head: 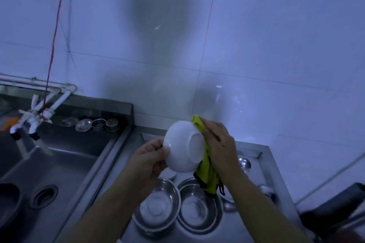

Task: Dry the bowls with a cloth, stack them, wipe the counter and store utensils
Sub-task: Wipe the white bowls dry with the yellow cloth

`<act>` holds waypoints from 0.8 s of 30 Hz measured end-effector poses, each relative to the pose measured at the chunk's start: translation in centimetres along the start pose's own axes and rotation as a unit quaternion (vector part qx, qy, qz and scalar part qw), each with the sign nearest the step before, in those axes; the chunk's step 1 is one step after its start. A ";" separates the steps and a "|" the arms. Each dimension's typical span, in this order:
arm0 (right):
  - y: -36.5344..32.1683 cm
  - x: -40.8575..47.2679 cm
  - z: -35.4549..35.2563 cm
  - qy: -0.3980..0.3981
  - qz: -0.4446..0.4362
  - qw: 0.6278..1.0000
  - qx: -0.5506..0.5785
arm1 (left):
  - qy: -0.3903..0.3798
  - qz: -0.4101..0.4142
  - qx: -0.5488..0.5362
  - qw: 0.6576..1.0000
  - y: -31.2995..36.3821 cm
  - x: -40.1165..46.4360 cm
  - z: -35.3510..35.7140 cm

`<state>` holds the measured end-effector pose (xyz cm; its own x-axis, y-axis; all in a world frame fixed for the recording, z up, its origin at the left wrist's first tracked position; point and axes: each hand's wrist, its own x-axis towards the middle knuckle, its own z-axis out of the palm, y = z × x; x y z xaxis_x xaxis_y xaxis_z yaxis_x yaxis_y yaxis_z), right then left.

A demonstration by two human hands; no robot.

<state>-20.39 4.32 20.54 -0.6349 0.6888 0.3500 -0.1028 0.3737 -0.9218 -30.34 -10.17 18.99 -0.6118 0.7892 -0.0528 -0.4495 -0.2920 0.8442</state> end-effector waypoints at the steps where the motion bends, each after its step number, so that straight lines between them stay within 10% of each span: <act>1: -0.1 -0.3 0.1 0.028 -0.008 0.999 -0.017 | 0.008 0.003 -0.023 1.000 0.4 0.0 -0.5; 7: -1.1 -2.6 4.7 0.085 -0.229 0.941 -0.233 | 0.012 -0.002 -0.079 0.997 2.6 0.0 -2.7; 17: -0.8 -3.8 5.5 0.063 -0.327 0.861 -0.384 | -0.048 -0.030 -0.080 0.995 6.3 -0.3 -6.0; 24: -3.6 -3.3 8.6 0.102 -0.278 0.912 -0.284 | -0.072 -0.056 -0.097 0.991 6.9 -0.8 -5.7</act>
<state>-24.52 -4.63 21.30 -0.4436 0.3737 0.8146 0.0852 0.9224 -0.3768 -36.69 -15.91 21.78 -0.4588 0.8870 -0.0516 -0.6341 -0.2862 0.7183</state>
